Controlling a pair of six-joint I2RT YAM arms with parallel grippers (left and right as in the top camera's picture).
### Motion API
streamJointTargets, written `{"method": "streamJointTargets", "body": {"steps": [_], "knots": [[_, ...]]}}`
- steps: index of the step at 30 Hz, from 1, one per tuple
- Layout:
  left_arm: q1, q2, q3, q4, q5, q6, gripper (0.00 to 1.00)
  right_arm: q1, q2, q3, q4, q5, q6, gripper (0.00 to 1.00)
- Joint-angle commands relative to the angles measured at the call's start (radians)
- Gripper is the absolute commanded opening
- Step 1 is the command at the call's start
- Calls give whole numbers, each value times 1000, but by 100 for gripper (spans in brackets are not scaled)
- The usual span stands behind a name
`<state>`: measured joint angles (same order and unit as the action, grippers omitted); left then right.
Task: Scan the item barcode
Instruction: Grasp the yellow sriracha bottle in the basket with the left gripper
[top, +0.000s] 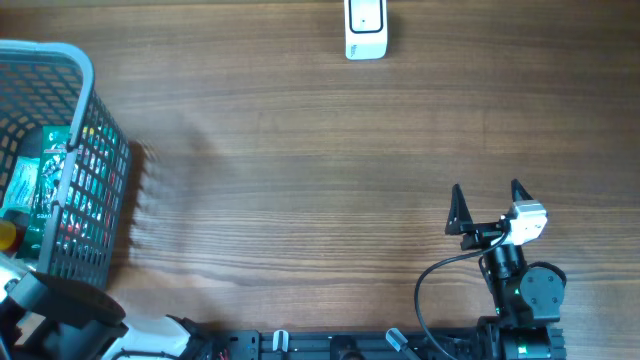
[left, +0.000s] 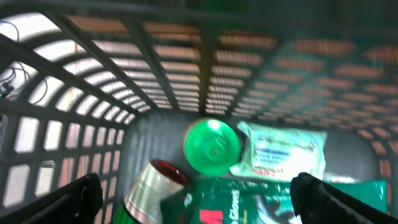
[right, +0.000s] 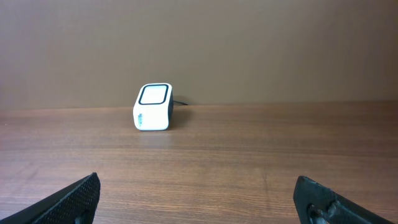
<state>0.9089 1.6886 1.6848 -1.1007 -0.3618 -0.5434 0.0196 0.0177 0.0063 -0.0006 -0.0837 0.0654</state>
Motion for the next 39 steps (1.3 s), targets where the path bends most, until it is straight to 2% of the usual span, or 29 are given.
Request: {"method": "streamJointTargets", "body": {"steps": [1,8,15,20,21,24,28,33,39], "knots": [[55,-3,-51,47,34,12,100,-4,0,-1,2,13,-10,100],[78,10,-142,201,67,15,100,-4,0,-1,2,14,-10,100],[77,97,-148,243,134,15,98,-4,0,-1,2,13,-11,100],[77,116,-148,257,134,16,82,-4,0,-1,2,13,-10,100],[77,116,-148,260,134,16,75,-4,0,-1,2,13,-10,100],[75,116,-148,257,137,16,44,-4,0,-1,2,14,-10,100],[64,111,-148,256,167,15,29,-4,0,-1,2,14,-10,100],[37,55,-147,260,175,15,21,-4,0,-1,2,14,-10,100],[-14,-2,-147,249,180,15,19,-4,0,-1,2,14,-10,100]]}}
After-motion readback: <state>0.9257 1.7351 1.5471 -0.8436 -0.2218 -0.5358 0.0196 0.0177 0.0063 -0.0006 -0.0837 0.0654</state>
